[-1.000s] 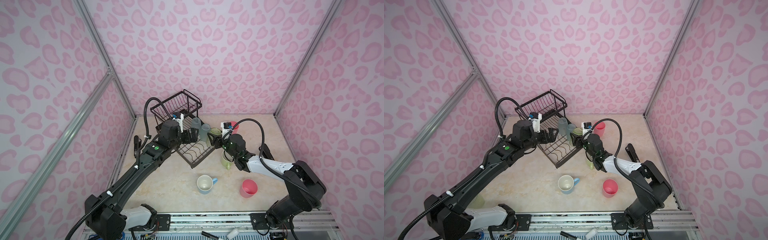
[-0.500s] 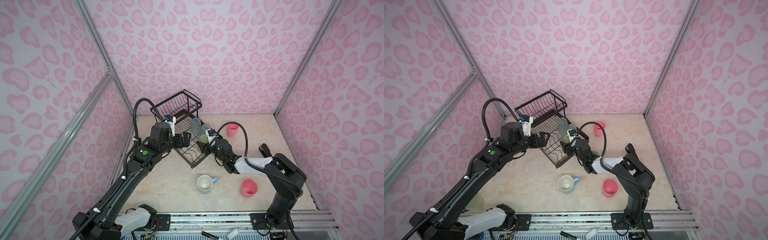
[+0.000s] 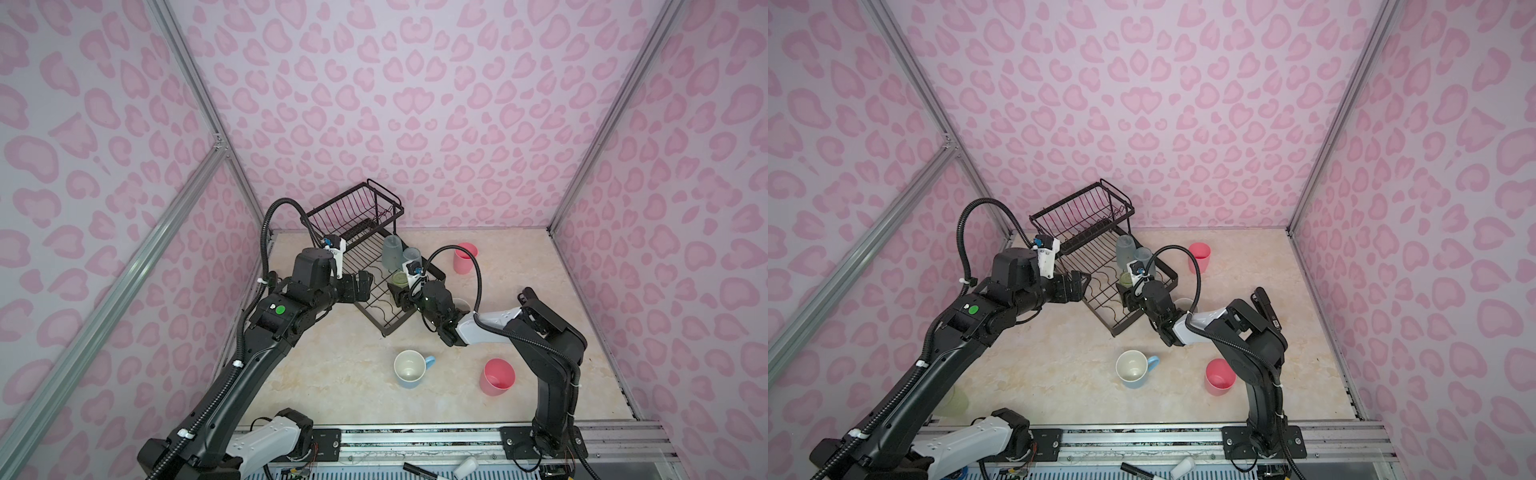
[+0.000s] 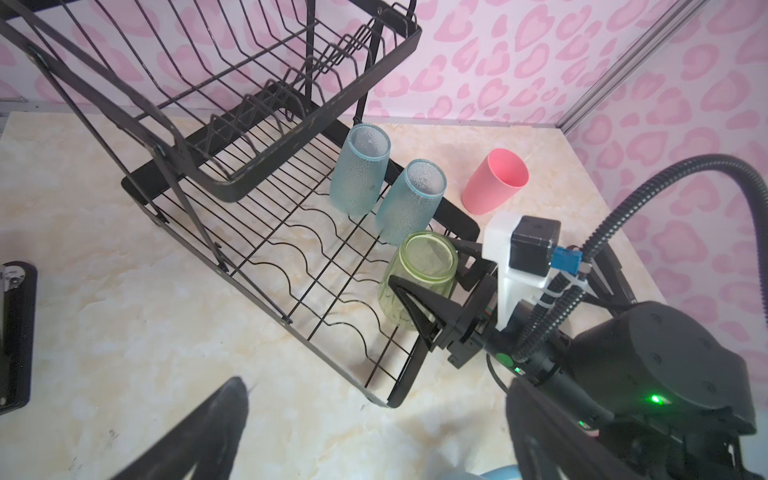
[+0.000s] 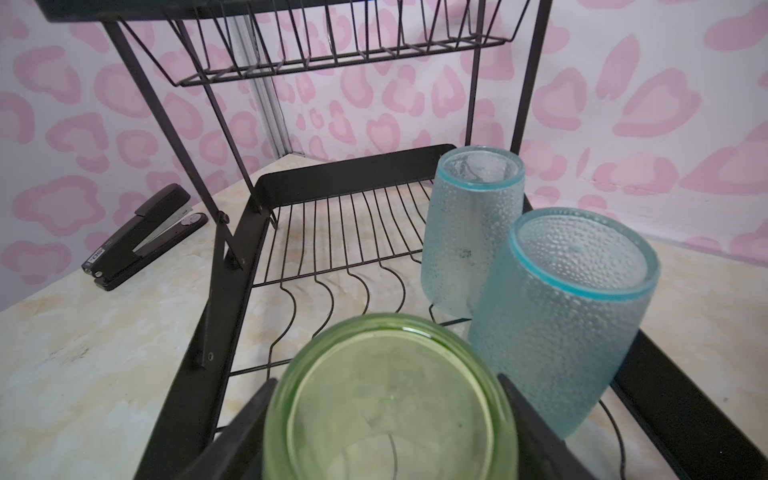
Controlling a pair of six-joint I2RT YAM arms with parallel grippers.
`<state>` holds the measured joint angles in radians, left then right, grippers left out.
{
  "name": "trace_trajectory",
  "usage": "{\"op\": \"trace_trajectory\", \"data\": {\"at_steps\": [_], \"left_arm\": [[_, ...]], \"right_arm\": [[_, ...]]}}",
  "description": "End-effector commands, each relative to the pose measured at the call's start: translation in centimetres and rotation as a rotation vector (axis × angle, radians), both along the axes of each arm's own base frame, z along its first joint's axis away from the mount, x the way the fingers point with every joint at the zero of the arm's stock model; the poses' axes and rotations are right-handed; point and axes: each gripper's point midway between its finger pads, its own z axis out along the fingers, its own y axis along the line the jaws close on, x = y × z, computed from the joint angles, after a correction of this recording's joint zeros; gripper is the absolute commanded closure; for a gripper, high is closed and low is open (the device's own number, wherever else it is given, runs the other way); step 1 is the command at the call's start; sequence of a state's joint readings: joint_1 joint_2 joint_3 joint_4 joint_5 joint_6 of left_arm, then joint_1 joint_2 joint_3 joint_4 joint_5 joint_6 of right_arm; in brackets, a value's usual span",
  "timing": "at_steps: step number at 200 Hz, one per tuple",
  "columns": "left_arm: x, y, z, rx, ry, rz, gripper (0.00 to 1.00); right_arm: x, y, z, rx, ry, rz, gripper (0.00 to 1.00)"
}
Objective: Load the cups into the dish rack
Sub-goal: 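Lower the green glass cup into the lower tier beside the teal cups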
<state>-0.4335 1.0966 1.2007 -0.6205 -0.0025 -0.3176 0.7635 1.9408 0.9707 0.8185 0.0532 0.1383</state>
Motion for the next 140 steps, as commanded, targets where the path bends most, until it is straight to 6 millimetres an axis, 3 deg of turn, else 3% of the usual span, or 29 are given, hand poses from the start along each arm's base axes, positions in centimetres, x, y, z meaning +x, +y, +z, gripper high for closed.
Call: {"op": "trace_trajectory", "data": {"at_steps": [1,47,140], "left_arm": [[0.7,0.6,0.1,0.013,-0.04,0.016,0.02],[0.8,1.1,-1.1,0.01,-0.042,0.027,0.02],[0.9,1.1,-1.1,-0.015,-0.05,0.025,0.03]], "right_arm": [[0.6,-0.1,1.0,0.033,-0.057,-0.034,0.47],[0.9,-0.7,0.1,0.032,-0.08,-0.086,0.46],[1.4,-1.1,-0.8,0.034,-0.077,-0.145,0.43]]}}
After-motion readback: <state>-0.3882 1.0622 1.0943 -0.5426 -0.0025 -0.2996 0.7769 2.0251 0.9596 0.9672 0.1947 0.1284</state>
